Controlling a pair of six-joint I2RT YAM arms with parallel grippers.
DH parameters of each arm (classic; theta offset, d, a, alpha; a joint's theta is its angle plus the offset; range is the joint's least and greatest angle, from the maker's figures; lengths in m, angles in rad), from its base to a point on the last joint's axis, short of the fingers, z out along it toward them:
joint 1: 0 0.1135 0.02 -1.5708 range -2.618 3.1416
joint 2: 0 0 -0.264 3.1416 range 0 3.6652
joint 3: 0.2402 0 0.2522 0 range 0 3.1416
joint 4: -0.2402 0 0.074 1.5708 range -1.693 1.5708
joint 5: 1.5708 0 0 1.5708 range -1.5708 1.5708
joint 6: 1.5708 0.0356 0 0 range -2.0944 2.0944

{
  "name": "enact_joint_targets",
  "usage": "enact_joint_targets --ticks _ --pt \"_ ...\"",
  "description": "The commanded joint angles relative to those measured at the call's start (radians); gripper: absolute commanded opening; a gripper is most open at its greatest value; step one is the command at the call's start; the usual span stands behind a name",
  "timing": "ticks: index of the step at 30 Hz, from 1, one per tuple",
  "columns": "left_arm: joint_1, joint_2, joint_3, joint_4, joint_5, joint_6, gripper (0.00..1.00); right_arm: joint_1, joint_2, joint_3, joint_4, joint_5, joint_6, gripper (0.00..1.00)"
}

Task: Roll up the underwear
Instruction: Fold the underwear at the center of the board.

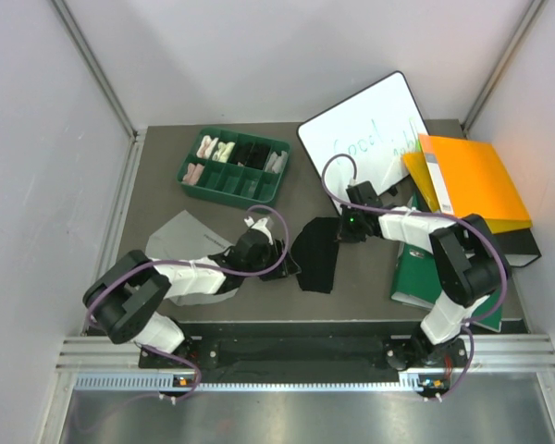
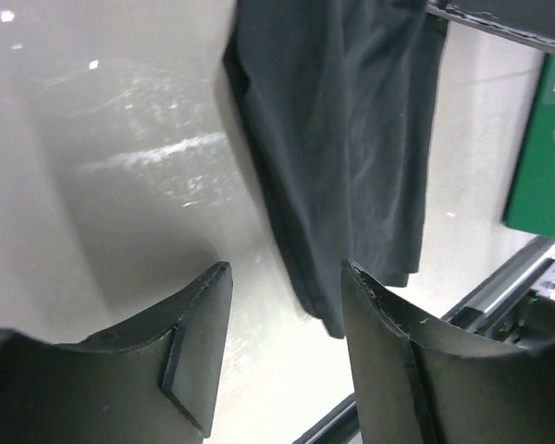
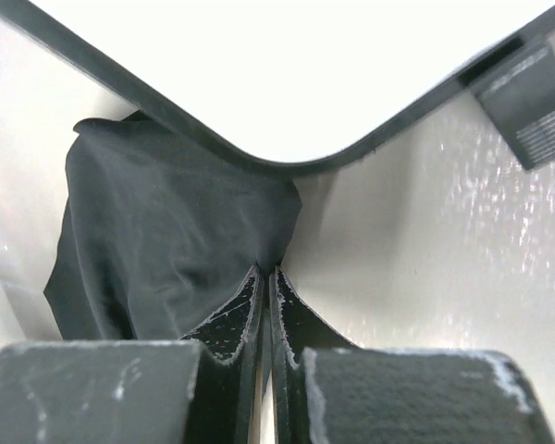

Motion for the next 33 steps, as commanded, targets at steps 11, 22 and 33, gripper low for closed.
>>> enact_joint_targets --ticks 11,22,33 --pt "-0.012 0.121 -0.008 0.102 0.014 -0.123 0.42 -0.01 0.034 -0.011 -0.018 0.021 -0.03 0.0" --pt "-0.04 0.177 0.041 0.008 -0.069 -0.097 0.26 -0.01 0.033 -0.019 0.004 -0.014 -0.024 0.0" --pt "-0.076 0.156 0.09 -0.076 -0.157 -0.04 0.0 -0.012 0.027 -0.025 0.007 -0.017 -0.024 0.0"
